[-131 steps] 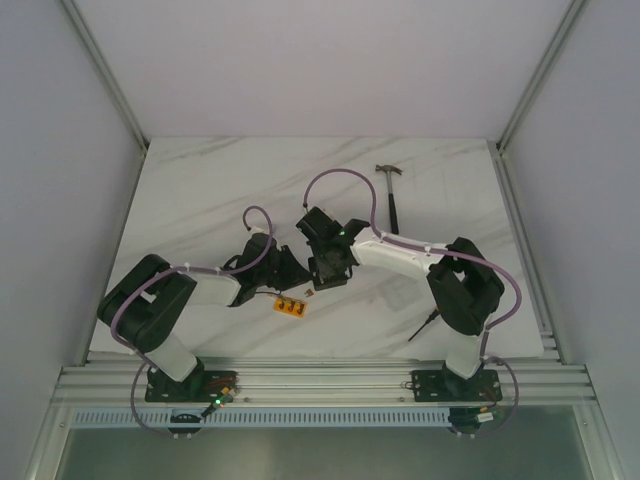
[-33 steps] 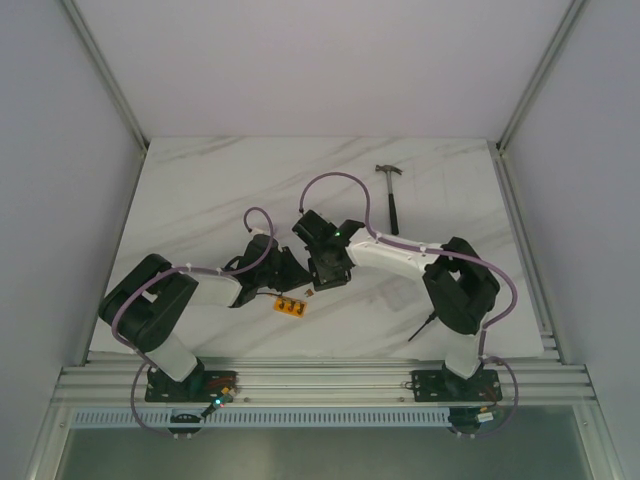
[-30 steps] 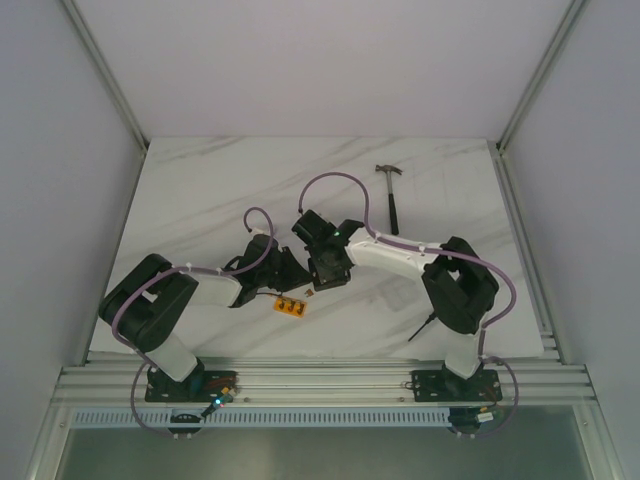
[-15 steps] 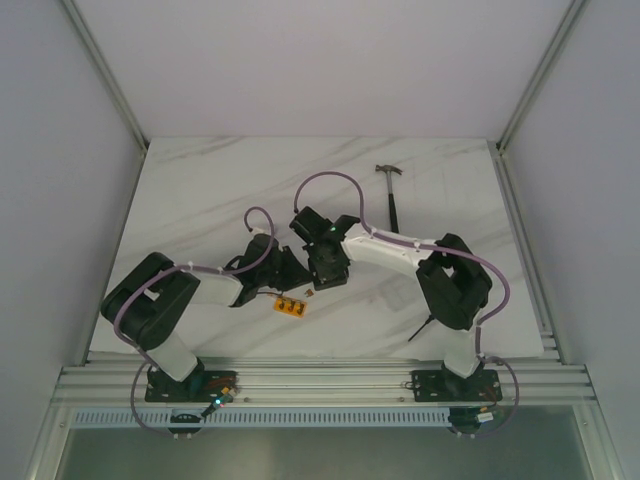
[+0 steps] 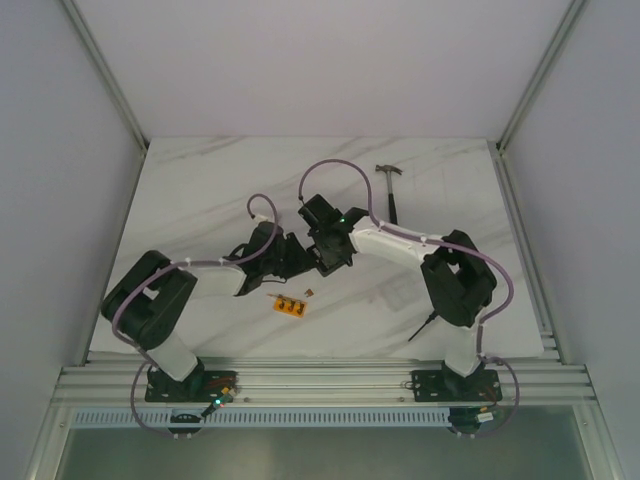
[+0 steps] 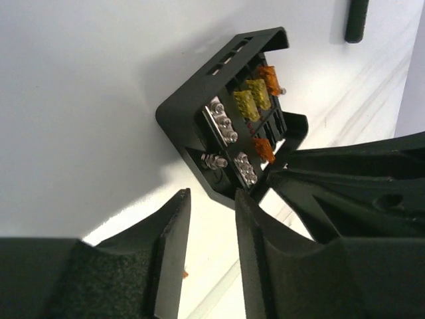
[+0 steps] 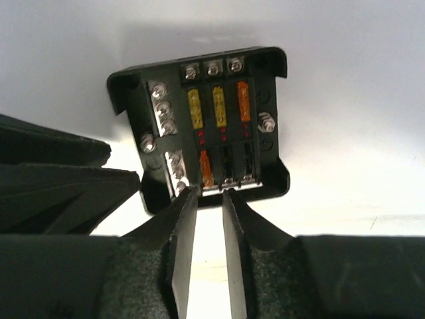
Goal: Snap on the fuse box
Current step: Install the fuse at the fuse box base, then adjust the fuse at the center of the board.
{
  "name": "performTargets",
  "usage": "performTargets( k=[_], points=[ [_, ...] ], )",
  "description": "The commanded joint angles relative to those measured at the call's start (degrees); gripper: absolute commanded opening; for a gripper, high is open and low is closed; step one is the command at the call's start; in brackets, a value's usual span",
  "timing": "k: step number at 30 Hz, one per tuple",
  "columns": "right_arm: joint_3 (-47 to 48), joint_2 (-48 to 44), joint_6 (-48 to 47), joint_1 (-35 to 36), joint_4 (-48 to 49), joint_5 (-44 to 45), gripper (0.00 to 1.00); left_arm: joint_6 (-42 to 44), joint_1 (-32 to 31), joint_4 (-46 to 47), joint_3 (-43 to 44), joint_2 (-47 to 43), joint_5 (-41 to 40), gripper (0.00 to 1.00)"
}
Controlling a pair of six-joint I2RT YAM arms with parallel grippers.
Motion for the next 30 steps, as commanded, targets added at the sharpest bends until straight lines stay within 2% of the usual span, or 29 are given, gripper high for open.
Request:
performTargets(
  k=[1,8,13,20,23,30],
  points=[
    [-2.71,-6.20,-0.35,2.45,1.98,-0.10,0.32,2.59,0.35,-4.83,-1.71,-6.65,-3.17,0.45],
    [-6.94,-9.48,2.06,8.26,4.83,-0.80,0.40,4.03,1.35,-11.08,-7.94,-20.54,-8.71,0.62],
    [-6.00,-5.27,2.86,11.34,6.91,-0.61,0.41,4.77,3.44,-15.59,-12.03,-28.84,-11.84,0.77],
    [-2.74,1.06,3.91,11.71,7.58,2.72,0.41,5.21,5.51,-21.09,-15.48,-37.21,-15.68,0.95],
    [-2.02,2.98,4.06,11.74,7.64,2.43,0.41,5.55,5.71,-23.24,-16.01,-39.36,-17.28,1.00],
    [-3.19,3.56,3.88,11.77,6.27,-0.06,0.42,5.85,5.81,-24.57,-16.16,-40.90,-18.24,1.00]
  ],
)
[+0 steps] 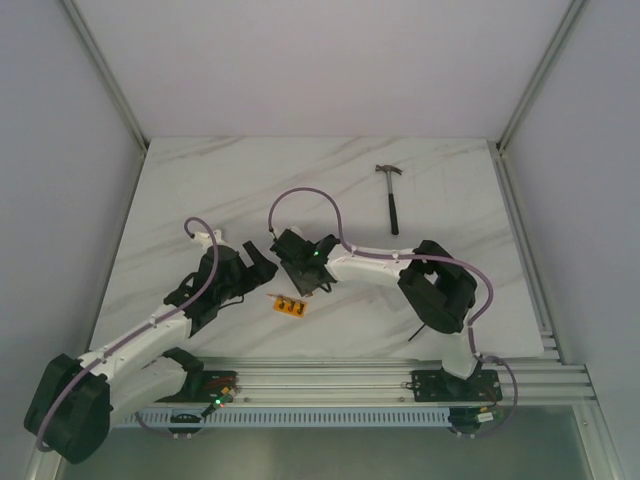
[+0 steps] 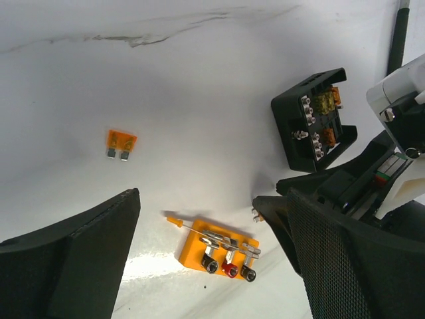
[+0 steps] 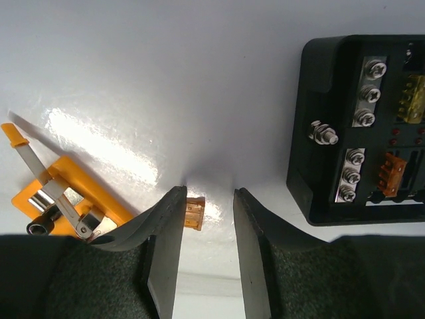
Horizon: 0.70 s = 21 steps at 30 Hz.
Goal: Snap on the fuse box
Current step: Adjust the fuse at the center of the board.
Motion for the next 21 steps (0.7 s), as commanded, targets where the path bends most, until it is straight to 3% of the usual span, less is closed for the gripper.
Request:
performTargets(
  k=[1,15,21],
  points=[
    [0.14,0.94,0.21,0.24,-2.21,-0.72,0.42,1.16,0.32,-2.25,-0.34,-0.34,-1.63,1.00],
    [-8.56,-7.49,-1.22,-1.55,-7.80,2.94,0.49,1.35,0.32,-2.24,0.53,-0.05,-0.56,1.00],
    [-5.56,-8.07,8.49,-2.00,-10.94,3.48,0.53,0.93,0.32,-2.27,0.53,-0.13,0.11,1.00]
  ],
)
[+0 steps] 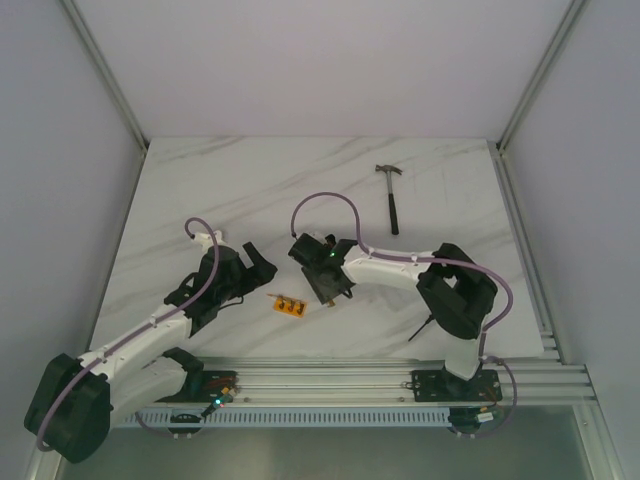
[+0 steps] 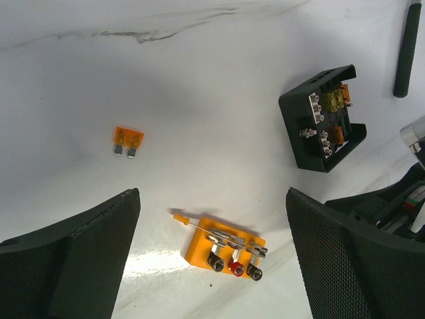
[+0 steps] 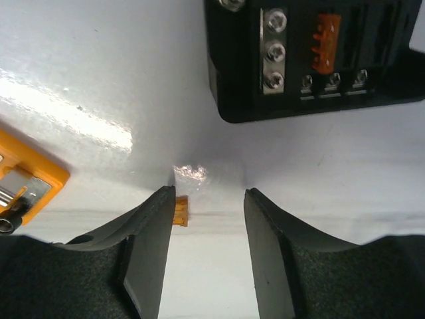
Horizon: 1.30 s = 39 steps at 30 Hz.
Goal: Snap on the fuse box
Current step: Adjust the fuse at the center of the board.
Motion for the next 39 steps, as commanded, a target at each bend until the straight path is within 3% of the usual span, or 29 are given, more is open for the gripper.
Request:
performTargets(
  k=[1,3,6,18,39],
  points=[
    [2.76,-1.82,10.05,-0.05,-4.72,1.55,0.55,0.38,0.32,-1.02,0.46,-0.26,0.76,1.00],
    [2.69,-2.76,14.86,0.14,-4.97,0.81,0.61,0.28,0.32,-1.05,0.49,-0.39,0.87,1.00],
    [1.53,-4.73,17.40,1.25,-4.31,0.61,0.62,0.29,0.32,-1.07,0.45,-0.32,0.81,1.00],
    [-4.55,-4.86,16.79,2.47,-6.99,0.57,0.56,0.44,0.28,-0.92,0.62,0.33,0.46,1.00],
    [-2.67,0.32,14.30,0.66,-6.40,7.78,0.55,0.36,0.33,-0.68,0.72,1.05,0.72,1.00]
  ],
)
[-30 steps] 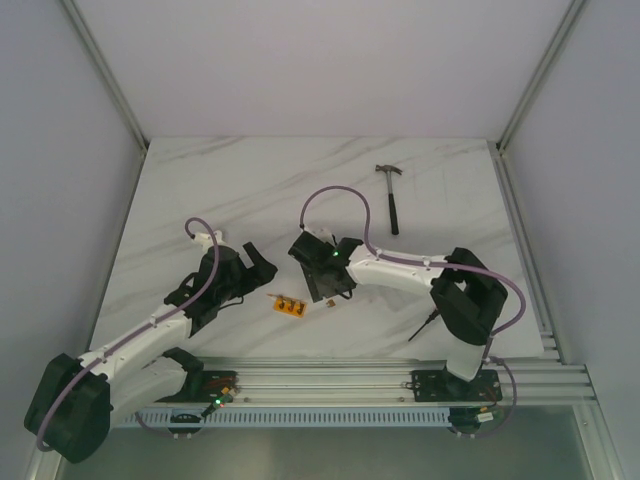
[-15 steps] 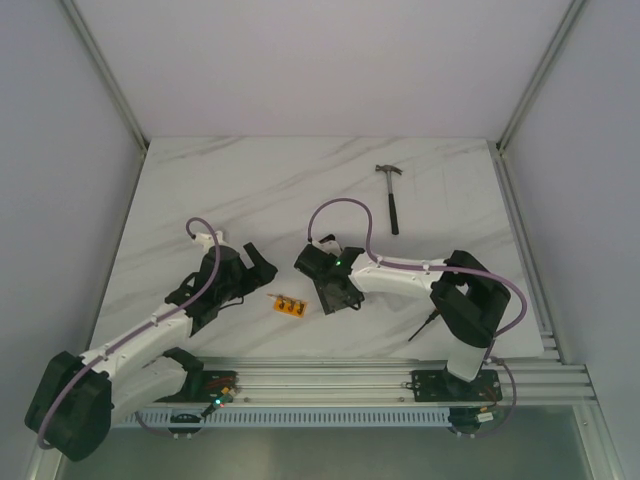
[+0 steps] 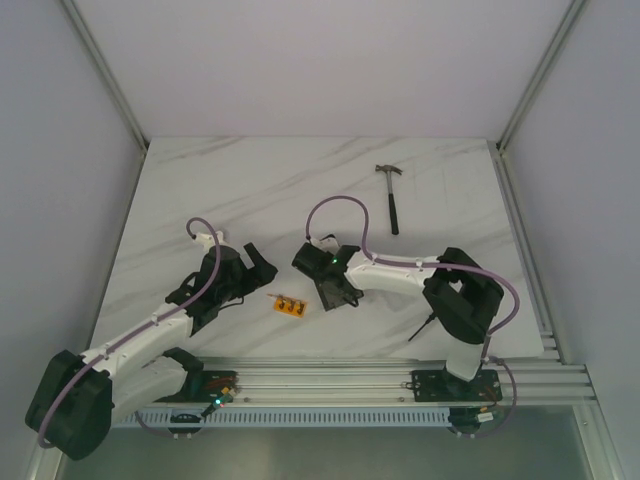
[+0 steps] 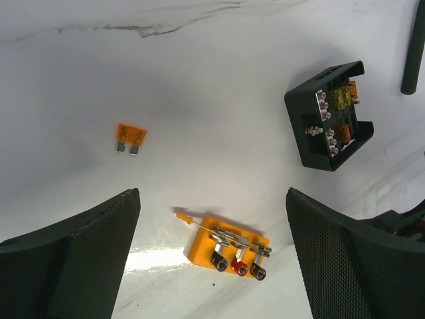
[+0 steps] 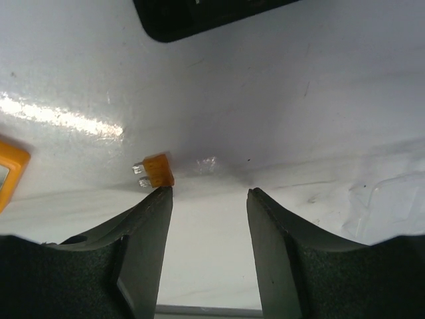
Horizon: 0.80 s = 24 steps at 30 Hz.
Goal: Snap on the fuse box
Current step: Adjust the fuse at the center of the board.
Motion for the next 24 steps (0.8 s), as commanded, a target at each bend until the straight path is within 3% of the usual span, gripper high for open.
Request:
performTargets(
  k=[1,14,20,24],
  points=[
    [0.42,3.00,-0.32,-1.07,-0.12,5.13,0.55,0.31,0.32,-0.73,0.76,0.06,0.48,1.00],
    [3.74,2.82,-1.63,-2.10,1.60,6.12,0.55,0.36,0.32,-0.70,0.77,-0.38,0.72,1.00],
    [4.25,-1.82,-1.54,-2.07,0.76,-4.06,0.58,0.43,0.29,-0.71,1.04,-0.38,0.64,1.00],
    [5.20,-0.67,1.54,-2.10,-0.07,-6.06,0.59,0.49,0.32,-0.67,1.52,-0.06,0.82,1.00]
  ],
)
